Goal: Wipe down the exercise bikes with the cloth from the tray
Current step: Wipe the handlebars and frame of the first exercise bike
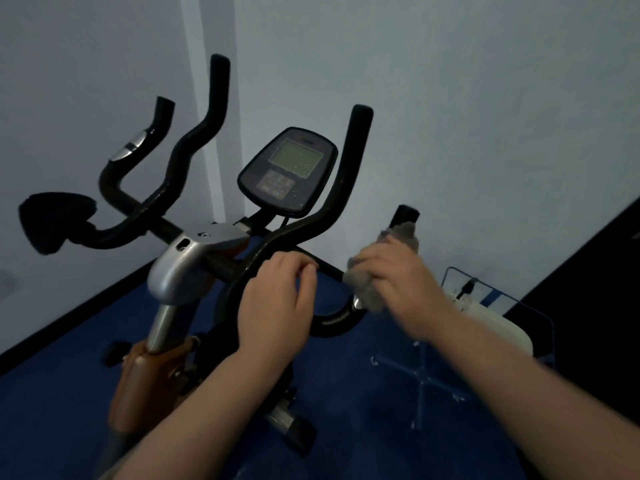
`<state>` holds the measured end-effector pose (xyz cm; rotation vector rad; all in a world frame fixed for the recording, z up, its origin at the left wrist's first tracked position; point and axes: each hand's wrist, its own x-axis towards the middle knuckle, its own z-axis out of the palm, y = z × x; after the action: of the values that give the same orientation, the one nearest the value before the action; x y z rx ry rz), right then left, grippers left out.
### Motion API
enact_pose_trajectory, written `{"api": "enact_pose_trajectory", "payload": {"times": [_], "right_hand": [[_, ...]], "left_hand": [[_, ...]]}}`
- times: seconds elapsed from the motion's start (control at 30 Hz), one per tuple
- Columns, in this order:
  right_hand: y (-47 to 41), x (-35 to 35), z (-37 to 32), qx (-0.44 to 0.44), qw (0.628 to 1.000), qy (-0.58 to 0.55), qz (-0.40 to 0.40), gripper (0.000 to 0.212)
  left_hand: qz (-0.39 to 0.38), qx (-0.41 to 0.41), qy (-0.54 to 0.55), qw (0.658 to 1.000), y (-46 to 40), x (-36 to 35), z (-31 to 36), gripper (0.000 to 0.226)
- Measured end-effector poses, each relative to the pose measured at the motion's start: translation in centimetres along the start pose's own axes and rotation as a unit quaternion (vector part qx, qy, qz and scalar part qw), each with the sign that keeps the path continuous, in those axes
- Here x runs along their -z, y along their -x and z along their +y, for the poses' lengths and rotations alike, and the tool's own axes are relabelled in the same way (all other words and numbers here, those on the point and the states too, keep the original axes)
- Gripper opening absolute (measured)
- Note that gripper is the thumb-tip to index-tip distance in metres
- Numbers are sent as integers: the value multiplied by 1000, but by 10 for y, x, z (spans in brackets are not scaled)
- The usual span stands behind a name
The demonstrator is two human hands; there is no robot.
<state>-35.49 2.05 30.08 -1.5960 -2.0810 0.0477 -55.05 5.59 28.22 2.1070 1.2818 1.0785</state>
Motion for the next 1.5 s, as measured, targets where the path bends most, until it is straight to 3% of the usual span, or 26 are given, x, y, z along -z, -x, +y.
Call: {"api": "enact_pose_trajectory", "payload": {"times": [0.03,0.1,0.23,0.37,0.43,0.53,0.6,0.7,0.8,0.87,1.0,1.07,1.17,1.23,1.33,1.4,1.5], "right_hand": [[9,-21,-13,-27,999,0,22,30],[30,-52,-30,0,998,45,45,27],[3,-21,16,95,988,97,74,28],[1,-41,13,-27,976,9,214,28],[17,-72,-1,-19,970,0,244,33],[7,-47,23,171,969,48,172,30],[-21,-5,53,228,954,132,145,25],[-45,16,70,174,933,244,199,20],[-30,-27,45,47,954,124,269,16],[-17,-37,44,91,957,113,250,22],[-47,14,71,235,924,243,181,28],[-59,17,74,185,935,222,207,27],[-58,-4,59,-20,947,49,317,32],[-62,-14,46,-149,900,-71,403,31],[-59,-27,21,-301,797,-225,472,31],[-43,-52,1,-361,742,-309,473,31],[-27,-63,-19,-384,694,-426,436,28]], "left_hand": [[-13,5,-44,999,-1,-3,-2,22],[-30,11,-90,995,-1,-5,-5,27],[-51,12,-140,989,-2,-7,-6,21],[-59,21,-165,984,-1,-6,-4,22],[-58,22,-169,984,-1,-7,-2,23],[-56,19,-168,984,-1,-6,-1,21],[-55,24,-165,984,-1,-6,-1,20],[-44,34,-149,987,0,-7,0,20],[-30,29,-148,988,0,-7,-1,19],[-25,28,-148,988,0,-7,-1,18],[-32,24,-153,987,-1,-7,-1,17],[-31,28,-151,988,-1,-7,-1,17],[-33,28,-151,988,-1,-8,-1,18],[-38,28,-155,987,-1,-8,-1,20],[-48,32,-155,986,-1,-8,0,21],[-46,34,-152,987,-2,-7,1,21],[-53,32,-159,985,-3,-7,2,22]]}}
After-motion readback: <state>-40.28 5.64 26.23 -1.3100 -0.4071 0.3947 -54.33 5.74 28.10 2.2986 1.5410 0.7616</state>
